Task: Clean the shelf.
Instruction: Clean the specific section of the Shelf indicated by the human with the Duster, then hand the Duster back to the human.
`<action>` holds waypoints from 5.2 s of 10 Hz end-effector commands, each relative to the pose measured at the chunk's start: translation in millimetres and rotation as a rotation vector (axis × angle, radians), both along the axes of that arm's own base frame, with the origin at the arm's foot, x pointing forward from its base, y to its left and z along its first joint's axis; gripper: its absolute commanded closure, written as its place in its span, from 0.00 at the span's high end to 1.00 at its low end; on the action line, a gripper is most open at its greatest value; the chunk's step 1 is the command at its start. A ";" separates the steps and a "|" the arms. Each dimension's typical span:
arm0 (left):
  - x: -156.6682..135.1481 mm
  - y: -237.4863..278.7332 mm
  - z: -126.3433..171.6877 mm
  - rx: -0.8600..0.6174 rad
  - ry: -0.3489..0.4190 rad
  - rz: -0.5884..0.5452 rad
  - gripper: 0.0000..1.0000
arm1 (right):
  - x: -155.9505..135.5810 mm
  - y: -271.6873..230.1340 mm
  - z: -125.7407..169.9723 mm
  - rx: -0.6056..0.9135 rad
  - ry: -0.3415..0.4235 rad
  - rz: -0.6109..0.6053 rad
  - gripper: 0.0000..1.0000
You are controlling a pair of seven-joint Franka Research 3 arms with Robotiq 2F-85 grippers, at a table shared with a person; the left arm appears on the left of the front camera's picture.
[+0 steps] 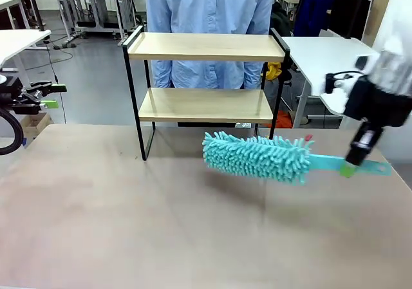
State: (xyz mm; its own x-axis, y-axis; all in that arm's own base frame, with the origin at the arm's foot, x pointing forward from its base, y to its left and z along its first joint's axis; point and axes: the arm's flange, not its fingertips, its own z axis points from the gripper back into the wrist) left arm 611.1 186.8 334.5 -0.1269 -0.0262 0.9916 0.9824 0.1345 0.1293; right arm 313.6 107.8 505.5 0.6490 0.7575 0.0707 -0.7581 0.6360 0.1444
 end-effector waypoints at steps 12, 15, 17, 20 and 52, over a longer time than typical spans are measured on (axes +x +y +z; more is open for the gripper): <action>-0.8 -1.2 3.7 0.001 -0.004 -0.001 1.00 | -71.3 -3.5 20.8 -0.131 0.087 0.094 0.13; -0.8 -1.2 3.7 0.001 -0.004 -0.001 1.00 | -71.3 -3.5 20.8 -0.131 0.087 0.094 0.13; -0.8 -1.2 3.7 0.001 -0.004 -0.001 1.00 | -71.3 -3.5 20.8 -0.131 0.087 0.094 0.13; -7.8 5.0 19.6 0.013 -0.015 0.067 1.00 | -53.3 -17.5 19.1 -0.105 0.023 0.175 0.13; -240.9 -273.9 21.2 -0.117 0.222 -0.140 1.00 | 131.9 -44.6 -19.7 0.304 -0.437 0.751 0.13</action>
